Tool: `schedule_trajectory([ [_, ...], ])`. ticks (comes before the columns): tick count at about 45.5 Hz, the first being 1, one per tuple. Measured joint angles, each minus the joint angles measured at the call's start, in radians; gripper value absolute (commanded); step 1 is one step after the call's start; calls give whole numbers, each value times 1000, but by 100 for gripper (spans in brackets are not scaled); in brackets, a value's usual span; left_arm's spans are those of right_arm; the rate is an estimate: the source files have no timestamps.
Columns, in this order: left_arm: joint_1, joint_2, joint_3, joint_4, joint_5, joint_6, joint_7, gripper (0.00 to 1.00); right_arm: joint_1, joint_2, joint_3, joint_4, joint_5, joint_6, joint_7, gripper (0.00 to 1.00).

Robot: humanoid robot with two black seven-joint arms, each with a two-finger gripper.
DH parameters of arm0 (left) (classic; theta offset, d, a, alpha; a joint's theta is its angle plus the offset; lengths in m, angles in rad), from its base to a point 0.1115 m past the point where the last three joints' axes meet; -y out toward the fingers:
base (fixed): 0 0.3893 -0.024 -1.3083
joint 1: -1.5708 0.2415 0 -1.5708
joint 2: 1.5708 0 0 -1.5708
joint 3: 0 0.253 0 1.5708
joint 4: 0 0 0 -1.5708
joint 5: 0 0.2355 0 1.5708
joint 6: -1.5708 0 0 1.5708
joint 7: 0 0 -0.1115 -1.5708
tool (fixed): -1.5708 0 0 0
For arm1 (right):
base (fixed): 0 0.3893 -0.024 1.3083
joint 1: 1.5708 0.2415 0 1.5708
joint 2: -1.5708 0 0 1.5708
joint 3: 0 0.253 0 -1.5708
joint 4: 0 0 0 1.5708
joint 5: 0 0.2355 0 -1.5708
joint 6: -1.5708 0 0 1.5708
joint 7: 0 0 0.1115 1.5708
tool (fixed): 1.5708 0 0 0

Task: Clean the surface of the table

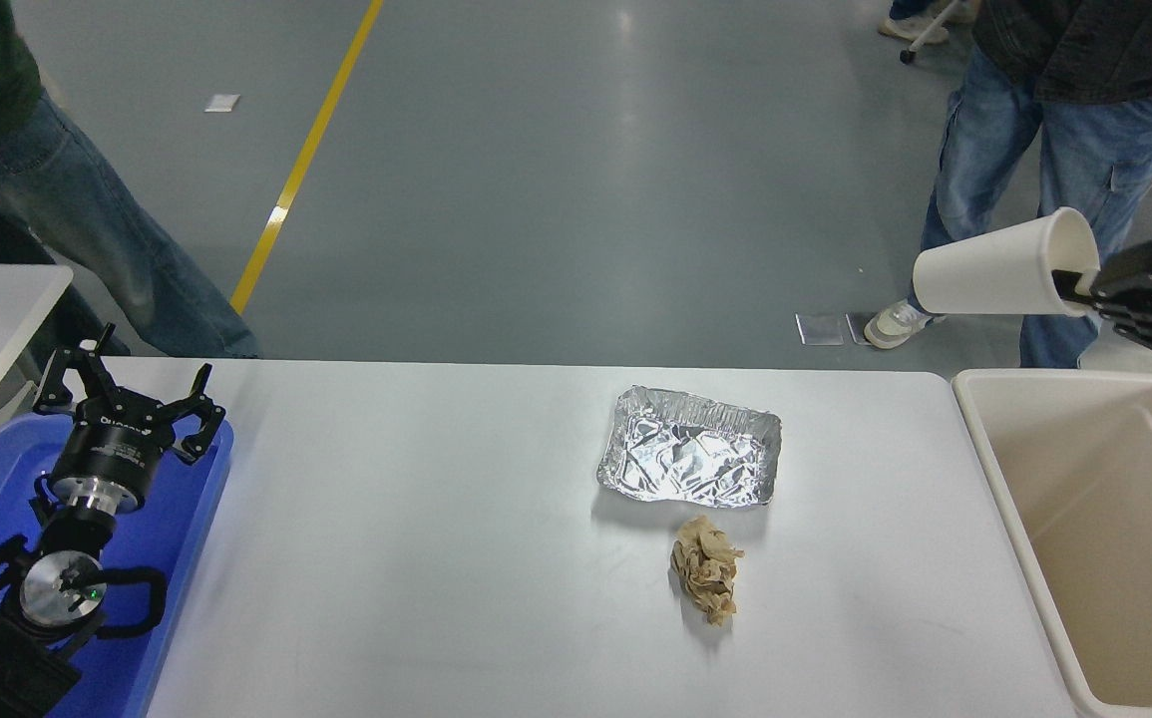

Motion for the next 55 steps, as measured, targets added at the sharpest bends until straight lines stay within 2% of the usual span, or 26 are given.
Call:
schedule_trajectory([
  [20,0,0,0,1,0,0,0,100,-198,157,8,-273,164,-91,109,0],
  [33,0,0,0,1,0,0,0,100,-261,250,7,-454,221,-107,144,0],
  [55,0,0,0,1,0,0,0,100,-302,505,-7,-903,241,-111,157,0],
])
